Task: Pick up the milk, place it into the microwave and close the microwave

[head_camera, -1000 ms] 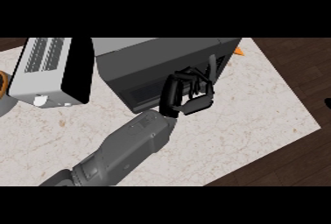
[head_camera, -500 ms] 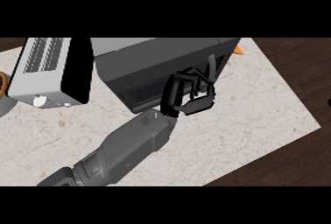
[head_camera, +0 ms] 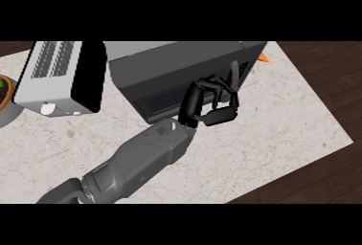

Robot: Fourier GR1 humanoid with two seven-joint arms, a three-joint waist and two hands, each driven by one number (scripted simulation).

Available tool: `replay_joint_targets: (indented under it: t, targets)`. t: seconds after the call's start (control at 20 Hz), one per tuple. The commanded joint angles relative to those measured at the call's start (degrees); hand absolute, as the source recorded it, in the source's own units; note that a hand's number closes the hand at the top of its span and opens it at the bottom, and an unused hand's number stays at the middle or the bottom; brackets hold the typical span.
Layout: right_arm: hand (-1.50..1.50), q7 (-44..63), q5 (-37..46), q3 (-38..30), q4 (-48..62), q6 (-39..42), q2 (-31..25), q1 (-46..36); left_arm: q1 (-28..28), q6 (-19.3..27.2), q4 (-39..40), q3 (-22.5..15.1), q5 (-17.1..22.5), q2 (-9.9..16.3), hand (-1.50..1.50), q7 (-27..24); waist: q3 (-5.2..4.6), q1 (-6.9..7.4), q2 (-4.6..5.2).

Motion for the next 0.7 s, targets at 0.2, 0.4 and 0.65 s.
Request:
replay_joint_targets:
  t: [0.2, 0.4, 0.65]
  targets:
    - [-1.5, 0.4, -1.9, -2.0, -1.0, -0.3, -1.0, 1.2, 1.7, 4.0, 8.1, 1.9, 4.2, 0.1, 1.5, 3.5, -0.19, 2.94, 0.13]
    - [-1.5, 1.0, -2.7, -2.7, -1.9, -0.7, -1.5, 2.8, 3.0, 2.5, 8.0, 1.4, 5.4, 0.1, -1.5, 1.9, -0.3, 4.42, -0.09]
    - [-1.5, 1.9, -3.2, -3.7, -3.2, -1.4, -2.2, 4.2, 3.2, 1.5, 8.3, 0.4, 6.9, 0.1, -1.5, 2.1, -0.31, 5.13, -0.22]
